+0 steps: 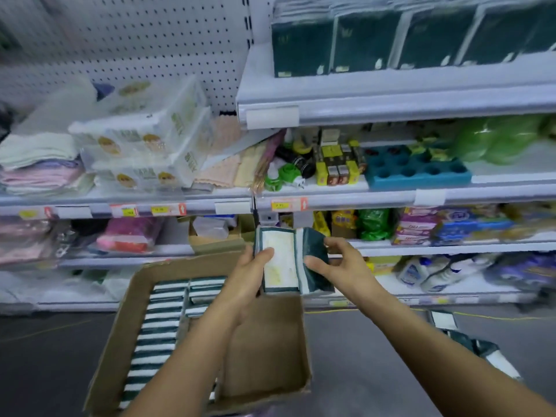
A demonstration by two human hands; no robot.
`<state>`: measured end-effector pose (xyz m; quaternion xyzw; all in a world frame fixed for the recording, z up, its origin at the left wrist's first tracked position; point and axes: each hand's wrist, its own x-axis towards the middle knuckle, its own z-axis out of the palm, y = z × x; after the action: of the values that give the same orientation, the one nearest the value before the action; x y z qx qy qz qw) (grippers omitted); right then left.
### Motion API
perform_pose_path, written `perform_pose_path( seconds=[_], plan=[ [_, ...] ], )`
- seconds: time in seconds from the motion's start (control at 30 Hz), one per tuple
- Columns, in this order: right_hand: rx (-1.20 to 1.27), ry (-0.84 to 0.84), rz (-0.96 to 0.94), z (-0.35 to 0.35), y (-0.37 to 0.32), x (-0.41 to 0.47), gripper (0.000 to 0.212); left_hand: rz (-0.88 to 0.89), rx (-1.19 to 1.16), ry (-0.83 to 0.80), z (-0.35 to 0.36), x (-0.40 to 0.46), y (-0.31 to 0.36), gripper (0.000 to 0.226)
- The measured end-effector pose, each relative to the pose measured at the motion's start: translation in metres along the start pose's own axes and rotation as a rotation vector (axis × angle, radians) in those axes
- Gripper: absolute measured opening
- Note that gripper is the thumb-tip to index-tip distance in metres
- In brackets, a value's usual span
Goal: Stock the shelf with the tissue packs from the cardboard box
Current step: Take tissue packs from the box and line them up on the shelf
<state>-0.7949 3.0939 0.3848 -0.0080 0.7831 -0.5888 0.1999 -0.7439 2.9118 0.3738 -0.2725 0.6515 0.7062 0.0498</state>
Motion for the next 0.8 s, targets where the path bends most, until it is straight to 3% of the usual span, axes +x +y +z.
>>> perform_pose_path(
  seconds=[0.1, 0.23, 0.27, 0.33, 0.37, 0.5, 0.67, 0.8],
  plan=[
    [0.1, 0.009, -0.01, -0.046, -0.013, -0.01, 0.089, 0.065, 0.011, -0.041, 0.049, -0.012, 0.029, 0.012],
    [0.158, 0.078, -0.051, -0.119, -0.021, -0.018, 0.108, 0.093, 0.004, -0.036, 0.115, -0.02, 0.054, 0.048],
    [0.187, 0.11, -0.048, -0.138, -0.021, -0.019, 0.104, 0.098, 0.002, -0.033, 0.132, -0.02, 0.056, 0.064],
    [0.276, 0.157, -0.035, -0.177, -0.02, -0.02, 0.076, 0.084, -0.022, -0.052, 0.163, -0.015, 0.056, 0.098],
    [0.324, 0.165, -0.028, -0.197, -0.02, -0.021, 0.062, 0.082, -0.035, -0.063, 0.181, -0.02, 0.061, 0.1],
    [0.337, 0.145, -0.021, -0.271, -0.022, -0.024, 0.042, 0.089, -0.012, -0.079, 0.249, -0.035, 0.083, 0.047],
    [0.299, 0.038, -0.018, -0.352, -0.036, -0.033, 0.025, 0.182, 0.082, -0.106, 0.311, -0.04, 0.108, 0.031],
    [0.317, 0.065, -0.067, -0.396, -0.048, -0.028, 0.02, 0.255, 0.141, -0.073, 0.343, -0.038, 0.132, 0.017]
  ],
)
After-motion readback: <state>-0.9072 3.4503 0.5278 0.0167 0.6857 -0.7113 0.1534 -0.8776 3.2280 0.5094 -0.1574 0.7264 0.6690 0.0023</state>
